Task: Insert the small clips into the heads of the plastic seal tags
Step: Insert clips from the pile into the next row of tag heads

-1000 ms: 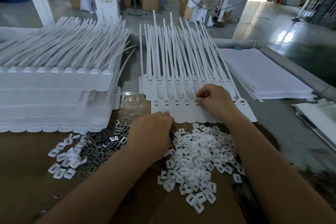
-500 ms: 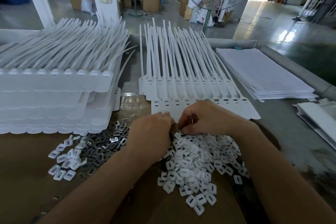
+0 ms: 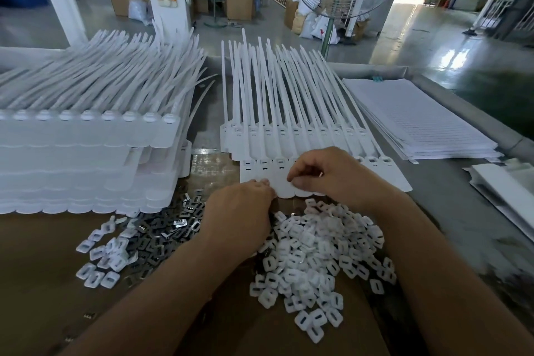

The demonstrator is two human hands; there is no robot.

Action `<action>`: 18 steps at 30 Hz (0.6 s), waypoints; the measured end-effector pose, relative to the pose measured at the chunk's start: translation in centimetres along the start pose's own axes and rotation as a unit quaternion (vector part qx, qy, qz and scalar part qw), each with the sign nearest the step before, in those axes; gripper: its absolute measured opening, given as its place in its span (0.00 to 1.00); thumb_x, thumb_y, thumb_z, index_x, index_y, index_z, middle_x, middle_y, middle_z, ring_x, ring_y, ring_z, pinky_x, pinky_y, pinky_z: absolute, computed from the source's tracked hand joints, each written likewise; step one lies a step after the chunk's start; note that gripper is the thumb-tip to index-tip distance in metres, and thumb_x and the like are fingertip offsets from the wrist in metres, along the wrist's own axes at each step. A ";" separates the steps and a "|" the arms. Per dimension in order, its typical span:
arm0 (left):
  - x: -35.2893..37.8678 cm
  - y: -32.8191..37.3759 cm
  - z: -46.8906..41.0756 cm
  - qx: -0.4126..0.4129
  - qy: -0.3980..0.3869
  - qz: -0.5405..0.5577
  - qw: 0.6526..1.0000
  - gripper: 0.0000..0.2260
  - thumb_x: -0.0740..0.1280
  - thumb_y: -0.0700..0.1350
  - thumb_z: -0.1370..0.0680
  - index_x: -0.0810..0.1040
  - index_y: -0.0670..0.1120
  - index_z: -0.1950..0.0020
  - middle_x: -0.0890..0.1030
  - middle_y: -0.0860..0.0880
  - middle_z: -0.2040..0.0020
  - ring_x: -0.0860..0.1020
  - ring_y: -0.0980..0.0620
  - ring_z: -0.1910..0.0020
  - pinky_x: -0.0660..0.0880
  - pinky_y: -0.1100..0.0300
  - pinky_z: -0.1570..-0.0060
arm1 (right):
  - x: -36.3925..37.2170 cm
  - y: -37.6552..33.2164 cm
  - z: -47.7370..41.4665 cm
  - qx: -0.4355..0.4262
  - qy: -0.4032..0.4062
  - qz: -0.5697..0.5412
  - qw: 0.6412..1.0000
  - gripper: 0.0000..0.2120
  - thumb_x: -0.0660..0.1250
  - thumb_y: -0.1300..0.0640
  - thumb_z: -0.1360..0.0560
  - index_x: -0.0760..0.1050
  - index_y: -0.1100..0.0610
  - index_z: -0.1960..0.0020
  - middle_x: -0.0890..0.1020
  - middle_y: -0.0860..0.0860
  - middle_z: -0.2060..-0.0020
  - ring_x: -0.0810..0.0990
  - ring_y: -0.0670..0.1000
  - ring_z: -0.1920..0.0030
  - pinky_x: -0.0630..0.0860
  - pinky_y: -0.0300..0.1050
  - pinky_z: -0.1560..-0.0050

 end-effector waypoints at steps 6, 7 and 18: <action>0.1 -0.1 -0.1 -0.004 -0.004 0.004 1.000 0.17 0.56 0.40 0.24 0.74 0.53 0.39 0.75 0.56 0.38 0.75 0.55 0.42 0.73 0.60 0.49 | -1.9 1.7 -0.3 0.042 0.171 -0.047 0.983 0.07 0.68 0.57 0.27 0.77 0.49 0.63 0.80 0.46 0.69 0.76 0.41 0.69 0.72 0.35 0.65; 0.2 -0.1 -0.1 -0.004 -0.004 0.003 1.000 0.17 0.56 0.40 0.24 0.74 0.53 0.39 0.75 0.56 0.38 0.75 0.55 0.42 0.73 0.61 0.49 | -2.2 2.1 -0.3 0.050 0.200 -0.054 0.977 0.08 0.68 0.57 0.27 0.76 0.48 0.63 0.80 0.45 0.70 0.76 0.39 0.71 0.70 0.33 0.67; -0.3 -0.3 -0.1 -0.003 -0.016 0.005 1.000 0.18 0.56 0.39 0.25 0.73 0.52 0.38 0.74 0.55 0.37 0.74 0.55 0.40 0.72 0.61 0.47 | -2.3 4.7 -1.4 0.116 0.259 -0.034 0.958 0.07 0.64 0.63 0.25 0.77 0.53 0.58 0.78 0.43 0.66 0.74 0.41 0.67 0.73 0.34 0.63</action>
Point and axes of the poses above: each hand's wrist, its own z-axis away from the middle knuckle, its own x-axis out of the palm, y = z × x, the point moved 1 cm from there along -z, towards the middle knuckle
